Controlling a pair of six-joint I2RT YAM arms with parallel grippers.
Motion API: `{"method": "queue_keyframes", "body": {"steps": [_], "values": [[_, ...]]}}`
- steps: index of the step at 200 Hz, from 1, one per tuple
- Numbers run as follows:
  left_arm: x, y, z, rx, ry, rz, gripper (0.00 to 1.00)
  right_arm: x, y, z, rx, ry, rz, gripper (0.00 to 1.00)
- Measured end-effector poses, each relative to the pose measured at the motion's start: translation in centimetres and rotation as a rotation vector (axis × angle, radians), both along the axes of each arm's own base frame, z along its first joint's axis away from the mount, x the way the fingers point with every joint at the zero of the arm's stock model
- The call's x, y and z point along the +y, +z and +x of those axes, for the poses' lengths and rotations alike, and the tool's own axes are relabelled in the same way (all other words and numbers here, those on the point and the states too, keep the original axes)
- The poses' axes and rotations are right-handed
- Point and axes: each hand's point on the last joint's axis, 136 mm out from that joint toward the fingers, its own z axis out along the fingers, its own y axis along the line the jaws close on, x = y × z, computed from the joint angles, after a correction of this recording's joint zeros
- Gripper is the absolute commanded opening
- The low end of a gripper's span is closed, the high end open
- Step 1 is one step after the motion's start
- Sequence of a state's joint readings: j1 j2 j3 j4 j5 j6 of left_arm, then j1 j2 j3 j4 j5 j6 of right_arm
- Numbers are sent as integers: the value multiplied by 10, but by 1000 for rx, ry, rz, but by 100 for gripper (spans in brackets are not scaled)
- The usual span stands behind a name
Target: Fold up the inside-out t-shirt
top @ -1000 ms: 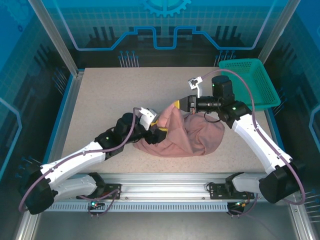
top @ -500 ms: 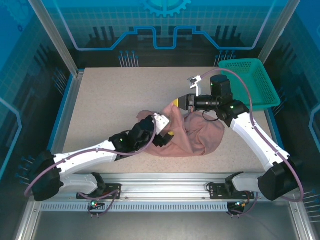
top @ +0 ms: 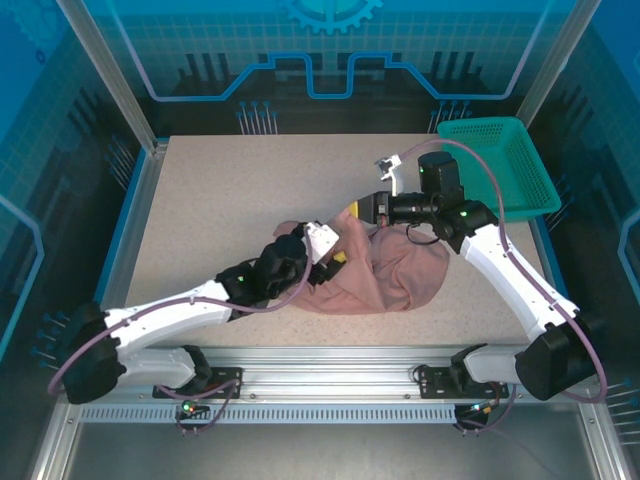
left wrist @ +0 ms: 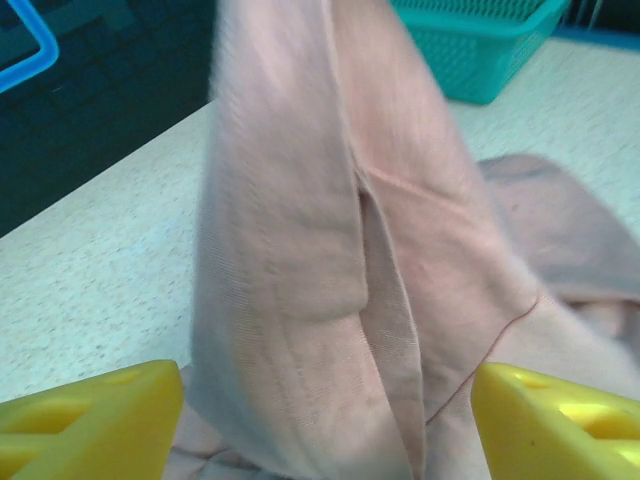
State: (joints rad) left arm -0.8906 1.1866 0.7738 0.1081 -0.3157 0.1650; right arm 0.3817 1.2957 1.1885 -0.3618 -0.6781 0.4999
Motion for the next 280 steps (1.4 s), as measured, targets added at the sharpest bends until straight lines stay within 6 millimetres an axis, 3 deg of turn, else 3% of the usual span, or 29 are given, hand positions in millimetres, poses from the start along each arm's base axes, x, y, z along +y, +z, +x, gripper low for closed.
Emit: {"method": "queue_keyframes", "body": {"steps": [39,81,110,186,234,280], "values": [[14,18,3,44,-15,-129,74,-1,-1,-1,-9,6,-21,0],[8,-11,10,172,-28,-103,81,-2,-1,-1,-14,7,-24,0],[0,-25,10,229,-44,-90,81,-2,-1,-1,-17,8,-25,0],[2,-33,26,231,22,-53,41,-3,-3,-3,-16,13,-38,0],[6,-20,28,208,24,-86,32,-3,-1,-3,-29,16,-49,0],[12,-1,26,188,8,-140,36,-4,-3,-4,-25,20,-56,0]]}}
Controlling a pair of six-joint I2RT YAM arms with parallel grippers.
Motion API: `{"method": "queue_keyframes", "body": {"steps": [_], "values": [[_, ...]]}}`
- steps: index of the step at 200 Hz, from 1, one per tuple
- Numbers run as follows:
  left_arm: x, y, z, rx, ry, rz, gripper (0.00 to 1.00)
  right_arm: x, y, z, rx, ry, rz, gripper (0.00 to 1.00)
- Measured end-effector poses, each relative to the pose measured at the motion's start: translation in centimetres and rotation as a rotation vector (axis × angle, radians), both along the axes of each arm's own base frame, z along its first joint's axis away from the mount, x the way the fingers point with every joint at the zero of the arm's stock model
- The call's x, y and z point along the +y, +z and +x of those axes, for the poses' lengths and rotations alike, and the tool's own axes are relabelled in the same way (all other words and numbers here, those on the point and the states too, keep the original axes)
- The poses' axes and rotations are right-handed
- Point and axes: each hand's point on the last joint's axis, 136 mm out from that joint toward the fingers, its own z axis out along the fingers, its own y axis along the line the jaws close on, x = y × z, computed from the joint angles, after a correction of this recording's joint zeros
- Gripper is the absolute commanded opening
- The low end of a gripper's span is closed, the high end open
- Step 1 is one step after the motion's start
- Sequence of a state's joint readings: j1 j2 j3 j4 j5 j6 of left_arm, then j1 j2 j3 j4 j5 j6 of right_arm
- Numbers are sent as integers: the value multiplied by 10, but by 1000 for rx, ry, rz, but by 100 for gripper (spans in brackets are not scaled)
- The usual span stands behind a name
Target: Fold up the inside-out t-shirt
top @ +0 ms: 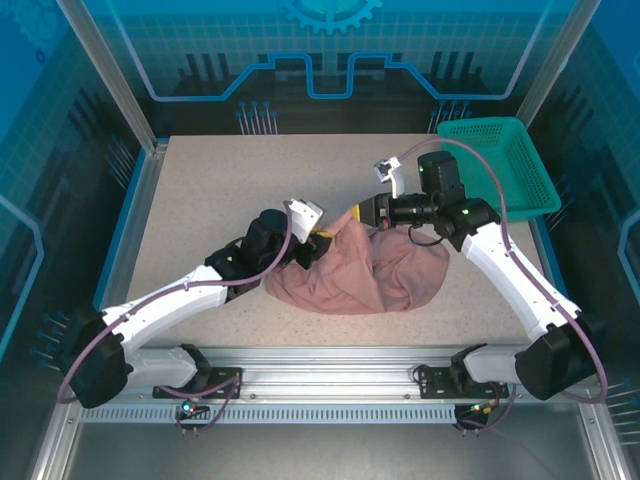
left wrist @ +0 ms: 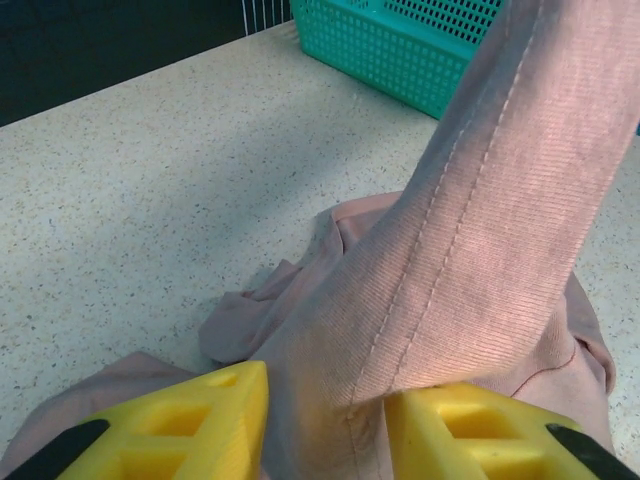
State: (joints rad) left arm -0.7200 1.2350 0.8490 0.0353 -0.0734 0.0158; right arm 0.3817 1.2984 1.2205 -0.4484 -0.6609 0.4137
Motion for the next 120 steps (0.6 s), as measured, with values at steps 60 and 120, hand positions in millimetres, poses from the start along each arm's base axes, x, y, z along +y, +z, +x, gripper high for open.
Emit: {"method": "queue_keyframes", "body": {"steps": [60,120], "values": [[-9,-8,-6,46,-57,-18,13,0,0,0,0,0,0,0],[-15,-7,-13,70,-106,-46,0,-7,-9,4,-6,-40,-62,0]]}}
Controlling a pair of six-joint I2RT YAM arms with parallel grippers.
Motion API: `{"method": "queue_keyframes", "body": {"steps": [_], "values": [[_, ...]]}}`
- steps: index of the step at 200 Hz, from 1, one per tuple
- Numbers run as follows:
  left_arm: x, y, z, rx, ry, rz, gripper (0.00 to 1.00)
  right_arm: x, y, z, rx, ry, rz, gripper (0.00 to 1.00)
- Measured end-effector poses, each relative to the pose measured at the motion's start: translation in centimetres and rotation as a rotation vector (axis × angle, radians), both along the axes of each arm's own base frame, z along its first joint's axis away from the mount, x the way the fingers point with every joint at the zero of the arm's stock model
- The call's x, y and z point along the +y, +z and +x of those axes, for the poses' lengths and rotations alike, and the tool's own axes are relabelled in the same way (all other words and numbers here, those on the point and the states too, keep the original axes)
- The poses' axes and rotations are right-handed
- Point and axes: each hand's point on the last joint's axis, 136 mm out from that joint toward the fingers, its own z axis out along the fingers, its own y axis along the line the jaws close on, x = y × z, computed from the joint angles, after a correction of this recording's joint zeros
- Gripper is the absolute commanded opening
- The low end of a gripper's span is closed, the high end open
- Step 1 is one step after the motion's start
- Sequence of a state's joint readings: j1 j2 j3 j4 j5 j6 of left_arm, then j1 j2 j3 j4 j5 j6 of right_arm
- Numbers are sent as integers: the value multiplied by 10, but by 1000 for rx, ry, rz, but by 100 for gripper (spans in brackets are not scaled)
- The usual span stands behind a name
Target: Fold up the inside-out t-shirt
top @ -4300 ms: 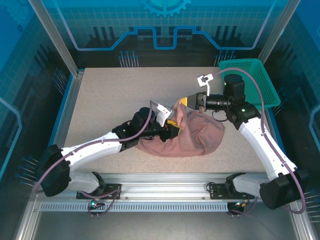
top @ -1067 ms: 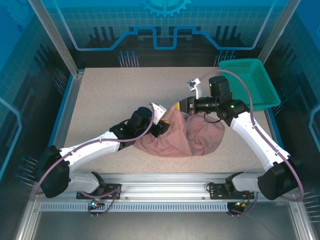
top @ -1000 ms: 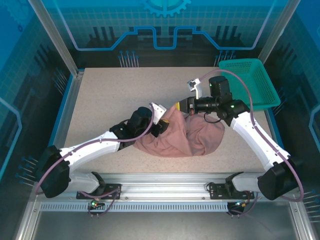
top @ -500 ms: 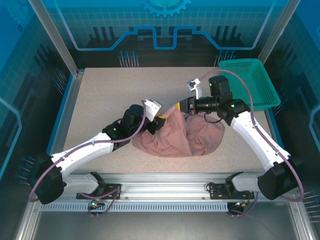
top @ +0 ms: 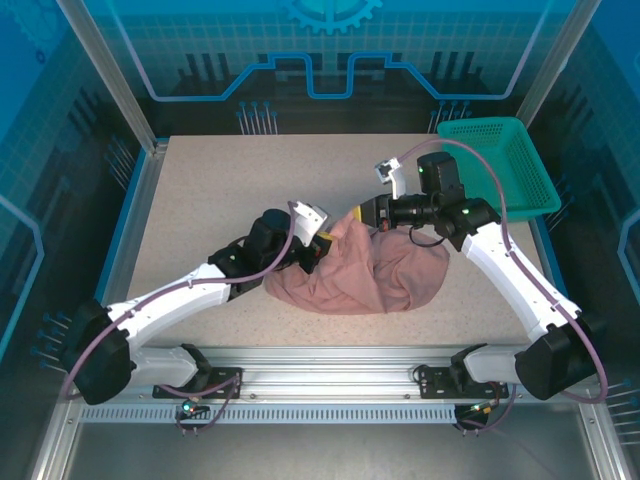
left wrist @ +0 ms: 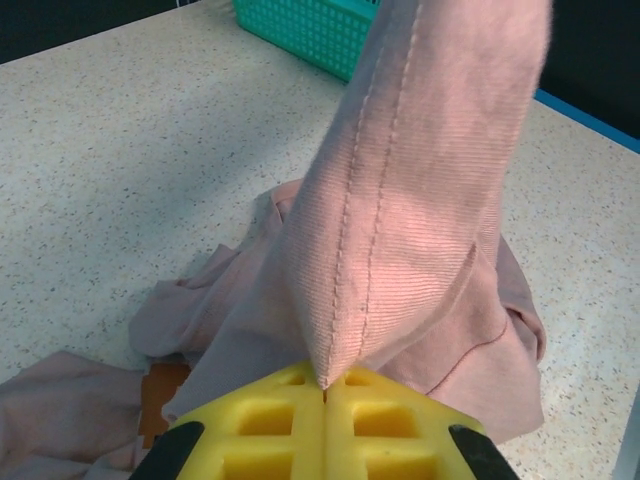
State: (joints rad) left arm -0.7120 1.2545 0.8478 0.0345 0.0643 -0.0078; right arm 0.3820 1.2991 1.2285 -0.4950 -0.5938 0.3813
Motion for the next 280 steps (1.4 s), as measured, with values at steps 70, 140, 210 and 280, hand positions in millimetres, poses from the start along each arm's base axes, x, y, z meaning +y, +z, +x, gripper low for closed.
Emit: {"method": "queue_keyframes", "body": {"steps": [70,140,210,280], "values": [[12,32,-18,-1,-13,-158,0,-4,-17,1,-40,-28,-151,24],[15,33,-15,47,30,-203,0,-10,-35,-9,-28,-16,-189,40],[18,33,-11,51,53,-206,0,-23,-78,-35,44,-35,-189,43],[20,34,-11,52,63,-221,0,0,-109,-20,144,-95,-40,44]]}}
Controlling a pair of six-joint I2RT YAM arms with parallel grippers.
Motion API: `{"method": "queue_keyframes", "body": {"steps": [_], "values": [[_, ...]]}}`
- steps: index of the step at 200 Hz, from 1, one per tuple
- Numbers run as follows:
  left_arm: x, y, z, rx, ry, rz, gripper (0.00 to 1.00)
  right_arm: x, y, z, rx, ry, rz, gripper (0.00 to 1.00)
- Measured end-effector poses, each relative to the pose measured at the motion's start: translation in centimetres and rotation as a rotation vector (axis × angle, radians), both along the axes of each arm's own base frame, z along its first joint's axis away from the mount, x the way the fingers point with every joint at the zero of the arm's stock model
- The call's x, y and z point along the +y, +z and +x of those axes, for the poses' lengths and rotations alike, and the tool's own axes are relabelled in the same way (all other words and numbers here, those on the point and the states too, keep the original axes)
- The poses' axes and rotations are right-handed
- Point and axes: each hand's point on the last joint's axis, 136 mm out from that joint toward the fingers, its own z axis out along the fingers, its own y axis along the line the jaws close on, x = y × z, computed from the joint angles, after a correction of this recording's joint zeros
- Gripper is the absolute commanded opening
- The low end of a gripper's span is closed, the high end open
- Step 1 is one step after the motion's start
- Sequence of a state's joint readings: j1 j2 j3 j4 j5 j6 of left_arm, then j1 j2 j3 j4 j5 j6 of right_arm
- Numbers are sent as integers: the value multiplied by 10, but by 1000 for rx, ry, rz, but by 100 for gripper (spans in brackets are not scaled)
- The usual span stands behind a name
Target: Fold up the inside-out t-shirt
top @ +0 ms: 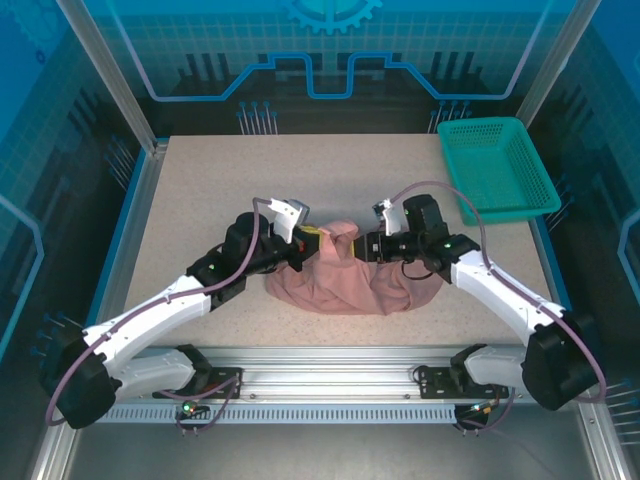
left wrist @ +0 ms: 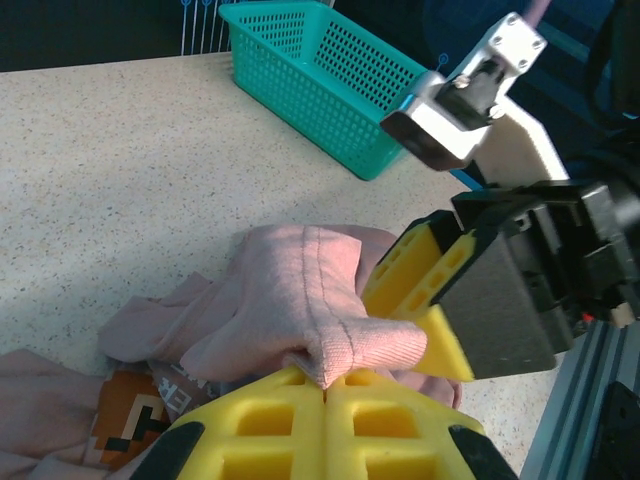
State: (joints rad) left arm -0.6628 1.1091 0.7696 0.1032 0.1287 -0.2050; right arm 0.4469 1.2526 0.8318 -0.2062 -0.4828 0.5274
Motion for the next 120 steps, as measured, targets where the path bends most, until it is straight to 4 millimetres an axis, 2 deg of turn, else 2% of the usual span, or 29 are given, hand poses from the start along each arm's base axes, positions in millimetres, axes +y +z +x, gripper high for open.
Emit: {"method": "queue_keyframes", "body": {"steps": [67,120], "values": [[0,1,0,-3,0,-2,0,20,-8,14,69,-52,85,46],[1,2,-1,-4,0,-3,0,19,-24,15,124,-110,83,50]]}}
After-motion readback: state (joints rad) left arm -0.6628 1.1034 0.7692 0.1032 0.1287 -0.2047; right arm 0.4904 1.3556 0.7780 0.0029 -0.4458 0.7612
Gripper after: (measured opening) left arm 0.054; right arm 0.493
